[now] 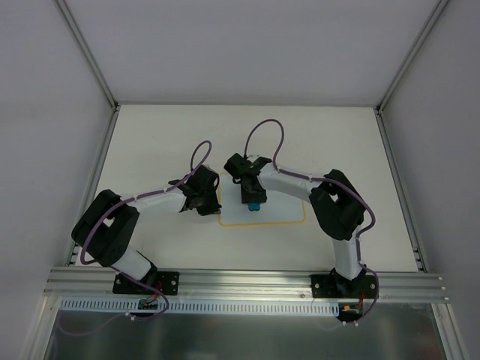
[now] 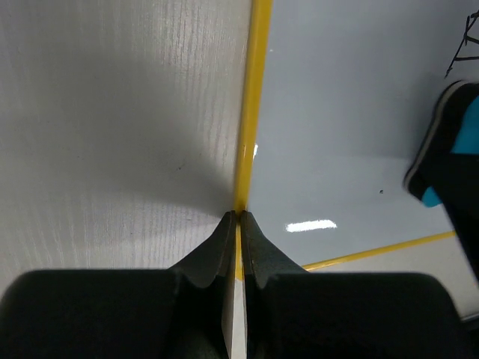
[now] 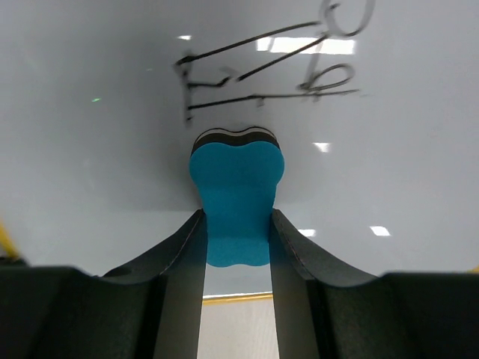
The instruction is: Erase the whiteboard
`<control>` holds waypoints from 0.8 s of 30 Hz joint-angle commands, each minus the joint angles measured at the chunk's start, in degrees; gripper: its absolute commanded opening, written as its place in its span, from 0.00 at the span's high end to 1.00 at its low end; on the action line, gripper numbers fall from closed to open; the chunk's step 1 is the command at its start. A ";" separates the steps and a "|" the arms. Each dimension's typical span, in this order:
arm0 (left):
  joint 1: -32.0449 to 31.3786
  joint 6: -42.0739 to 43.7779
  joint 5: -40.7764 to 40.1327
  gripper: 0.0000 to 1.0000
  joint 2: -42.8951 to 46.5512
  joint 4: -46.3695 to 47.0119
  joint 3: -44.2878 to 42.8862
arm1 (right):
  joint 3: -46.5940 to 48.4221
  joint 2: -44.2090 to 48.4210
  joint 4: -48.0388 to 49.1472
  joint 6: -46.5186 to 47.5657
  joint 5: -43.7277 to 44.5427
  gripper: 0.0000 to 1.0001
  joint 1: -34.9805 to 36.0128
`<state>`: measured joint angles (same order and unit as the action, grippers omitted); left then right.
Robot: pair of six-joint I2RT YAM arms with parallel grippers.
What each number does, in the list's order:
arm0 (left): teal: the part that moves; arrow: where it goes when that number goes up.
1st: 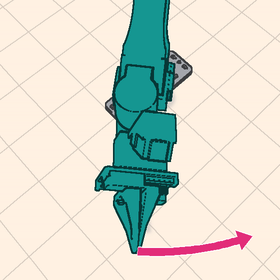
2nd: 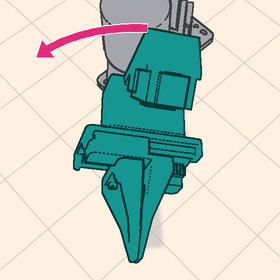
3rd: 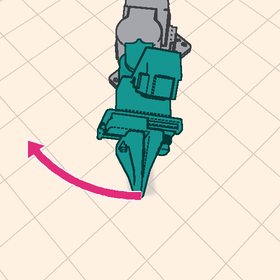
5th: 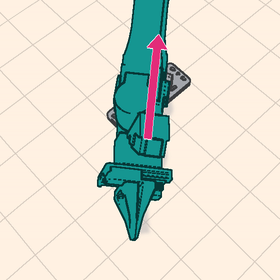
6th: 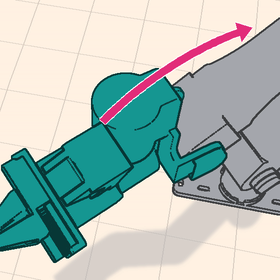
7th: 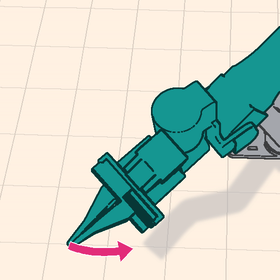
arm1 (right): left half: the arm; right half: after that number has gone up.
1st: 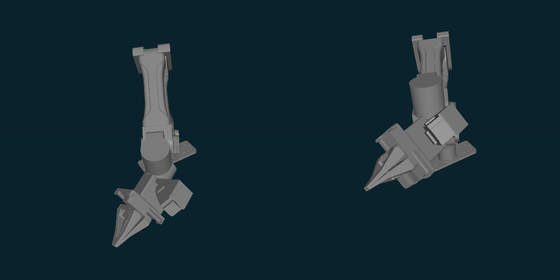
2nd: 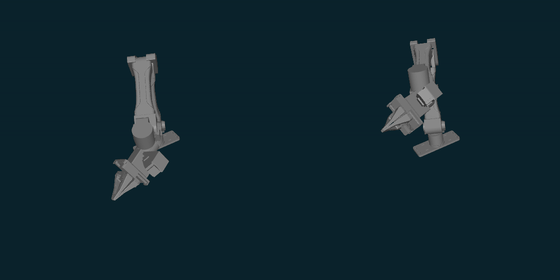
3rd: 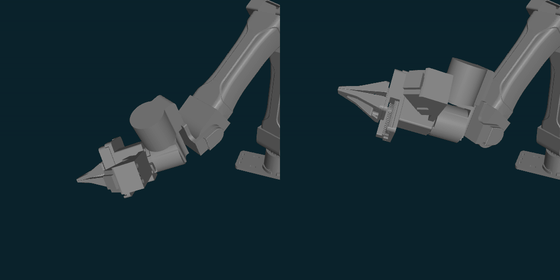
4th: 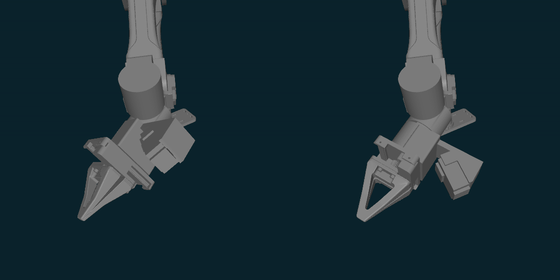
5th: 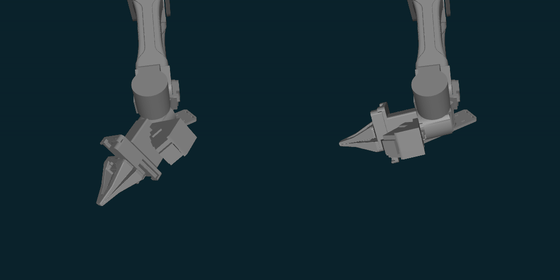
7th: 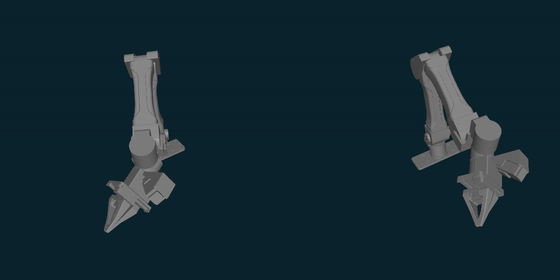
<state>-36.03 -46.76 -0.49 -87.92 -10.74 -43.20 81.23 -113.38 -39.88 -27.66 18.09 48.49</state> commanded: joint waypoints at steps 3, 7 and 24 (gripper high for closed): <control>-0.62 0.71 -1.18 1.00 -1.29 -7.45 2.68 | 2.96 -4.83 -1.61 -4.06 -7.71 1.00 5.30; -0.71 0.44 -1.27 1.00 -0.94 -7.19 2.95 | 3.67 -5.09 -1.61 -4.60 -7.54 1.00 6.00; -0.62 1.41 -0.91 1.00 0.47 -6.92 4.44 | -1.87 0.18 -1.95 1.72 -0.16 1.00 -15.17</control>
<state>-36.03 -47.11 -0.47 -86.56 -9.58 -41.45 79.81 -112.14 -37.91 -29.02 12.16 36.86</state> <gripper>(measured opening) 0.018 0.379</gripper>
